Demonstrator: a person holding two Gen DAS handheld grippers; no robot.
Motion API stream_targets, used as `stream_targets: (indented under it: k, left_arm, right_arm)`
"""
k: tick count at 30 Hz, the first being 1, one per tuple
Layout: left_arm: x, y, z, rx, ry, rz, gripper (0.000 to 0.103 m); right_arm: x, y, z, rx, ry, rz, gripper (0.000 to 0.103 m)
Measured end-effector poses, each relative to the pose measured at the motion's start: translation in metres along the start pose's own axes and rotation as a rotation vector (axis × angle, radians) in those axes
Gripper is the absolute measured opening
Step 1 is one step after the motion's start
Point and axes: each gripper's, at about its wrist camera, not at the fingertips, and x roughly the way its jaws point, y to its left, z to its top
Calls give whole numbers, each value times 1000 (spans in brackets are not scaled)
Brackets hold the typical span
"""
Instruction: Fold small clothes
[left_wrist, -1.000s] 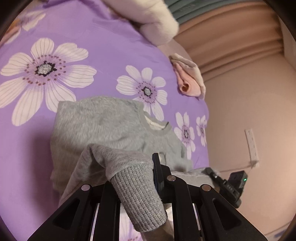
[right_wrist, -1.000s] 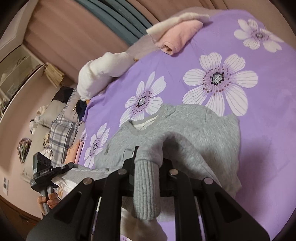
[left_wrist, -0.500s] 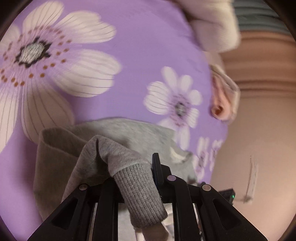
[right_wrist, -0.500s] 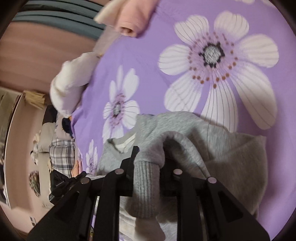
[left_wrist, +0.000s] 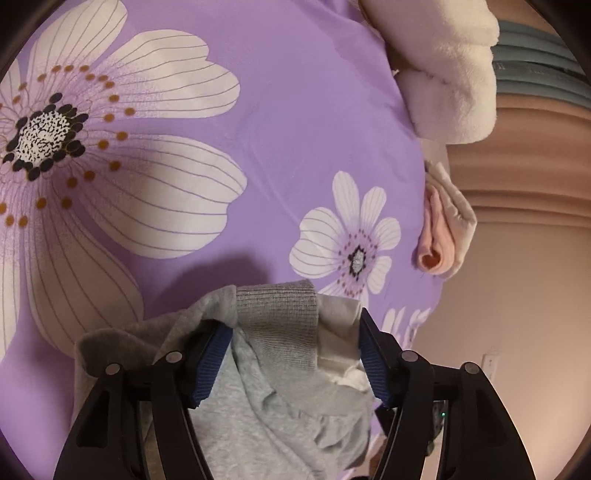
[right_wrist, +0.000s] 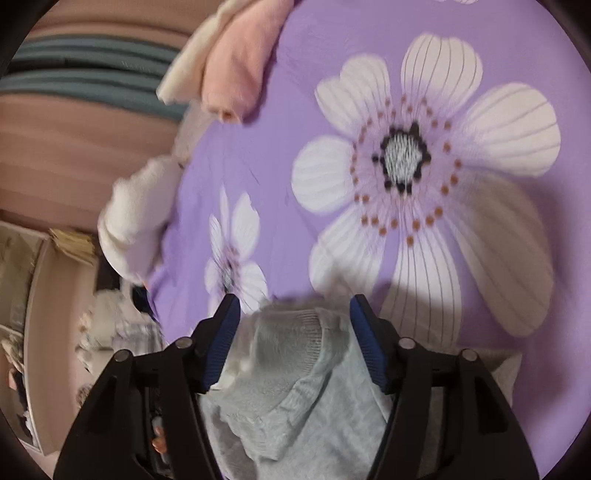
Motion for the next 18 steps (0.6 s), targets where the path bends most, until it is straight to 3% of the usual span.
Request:
stream_targets:
  k: [3,6,9,12,15,18]
  left_arm:
    - [-4,-2,-3,30,-9,34,67]
    - [-13,-2,-8,53,-24,71,67]
    - [-34,-13,-20,158,-114,191,68]
    - [-51,-27,-37,283,-159,229,68]
    - [-49,-42,-63,422,-121,263,68]
    - [-26,-48,-88,535,-22,272,68]
  right_arm:
    - [-11,11,-9,-85,-19,-24,63]
    - [-21,39,-30,-301,-39,-108,63]
    - [-23,65,-52,-523,-39,-153,60]
    - [-12,92,-79,-754,16,-169,59]
    - [16,109,-95,-834,117,-124,58]
    - [52,116,-103,-861,173,-159,59]
